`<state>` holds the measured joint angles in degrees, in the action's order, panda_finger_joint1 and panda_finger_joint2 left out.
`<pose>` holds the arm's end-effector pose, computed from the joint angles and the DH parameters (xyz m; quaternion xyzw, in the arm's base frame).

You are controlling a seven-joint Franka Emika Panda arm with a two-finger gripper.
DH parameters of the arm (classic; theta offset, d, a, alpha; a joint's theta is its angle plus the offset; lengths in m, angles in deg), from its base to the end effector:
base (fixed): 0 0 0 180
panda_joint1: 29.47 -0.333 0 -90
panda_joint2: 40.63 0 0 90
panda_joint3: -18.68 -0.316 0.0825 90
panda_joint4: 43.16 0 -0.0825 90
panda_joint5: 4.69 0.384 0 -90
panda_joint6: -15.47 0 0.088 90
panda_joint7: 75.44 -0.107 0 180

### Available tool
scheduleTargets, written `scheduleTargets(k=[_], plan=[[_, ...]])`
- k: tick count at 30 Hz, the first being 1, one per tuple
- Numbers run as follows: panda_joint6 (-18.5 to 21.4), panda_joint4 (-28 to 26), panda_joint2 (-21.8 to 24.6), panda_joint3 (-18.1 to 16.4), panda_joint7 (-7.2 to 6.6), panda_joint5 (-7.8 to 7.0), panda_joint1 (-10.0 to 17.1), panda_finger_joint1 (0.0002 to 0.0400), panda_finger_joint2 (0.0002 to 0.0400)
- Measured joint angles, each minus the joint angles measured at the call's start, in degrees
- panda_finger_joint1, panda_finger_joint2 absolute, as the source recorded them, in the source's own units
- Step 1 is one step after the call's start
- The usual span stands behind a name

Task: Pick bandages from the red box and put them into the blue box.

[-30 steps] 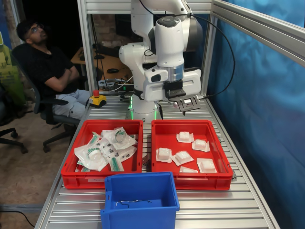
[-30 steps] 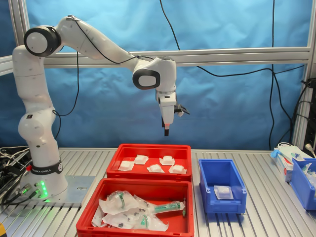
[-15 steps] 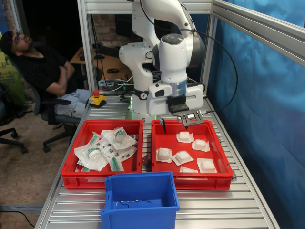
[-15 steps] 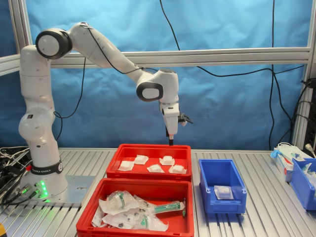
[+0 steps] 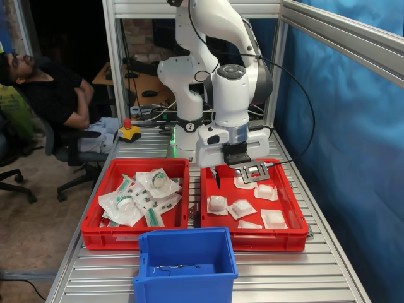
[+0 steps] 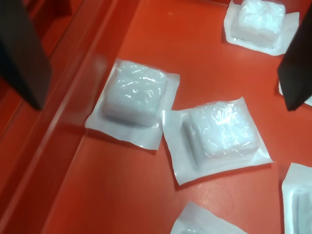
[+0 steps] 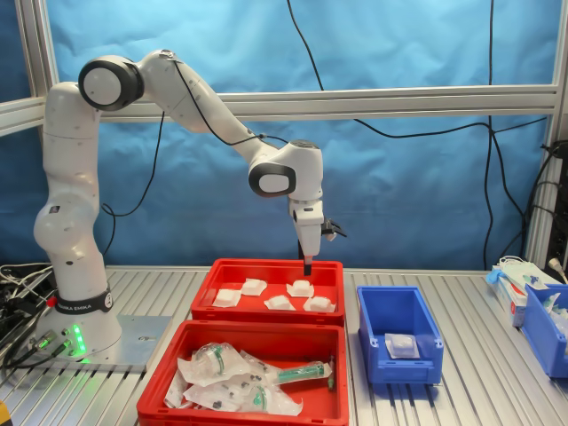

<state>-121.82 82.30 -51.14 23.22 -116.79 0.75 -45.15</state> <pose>0.5448 0.1084 0.3053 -0.9557 0.2929 0.0004 0.0281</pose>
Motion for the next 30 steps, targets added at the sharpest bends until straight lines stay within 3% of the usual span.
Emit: scheduleTargets(k=[20, 30], plan=[[-0.4, 0.0, -0.5, 0.0, 0.0, 0.0, -0.2, 0.04, 0.04], [-0.5, 0.0, -3.7, 0.0, 0.0, 0.1, -0.2, 0.04, 0.04]])
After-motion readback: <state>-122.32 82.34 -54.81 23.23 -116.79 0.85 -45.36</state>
